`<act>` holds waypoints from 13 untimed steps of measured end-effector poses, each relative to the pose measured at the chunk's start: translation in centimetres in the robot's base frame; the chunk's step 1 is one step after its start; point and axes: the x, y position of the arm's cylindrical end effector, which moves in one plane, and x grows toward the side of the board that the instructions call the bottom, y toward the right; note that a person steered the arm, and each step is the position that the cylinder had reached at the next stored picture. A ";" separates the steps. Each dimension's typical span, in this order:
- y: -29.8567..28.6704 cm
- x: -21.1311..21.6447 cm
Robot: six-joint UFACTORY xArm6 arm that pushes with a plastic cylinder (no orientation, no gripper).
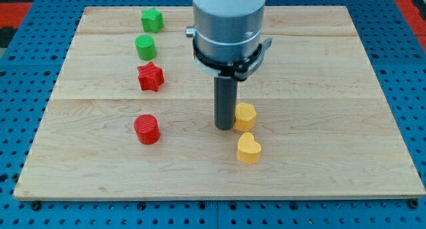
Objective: Separate the yellow hexagon from the yellow heart
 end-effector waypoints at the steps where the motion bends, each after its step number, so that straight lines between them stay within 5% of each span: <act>1: 0.2 -0.5; 7: 2.7 4.3; 13: 4.7 -2.2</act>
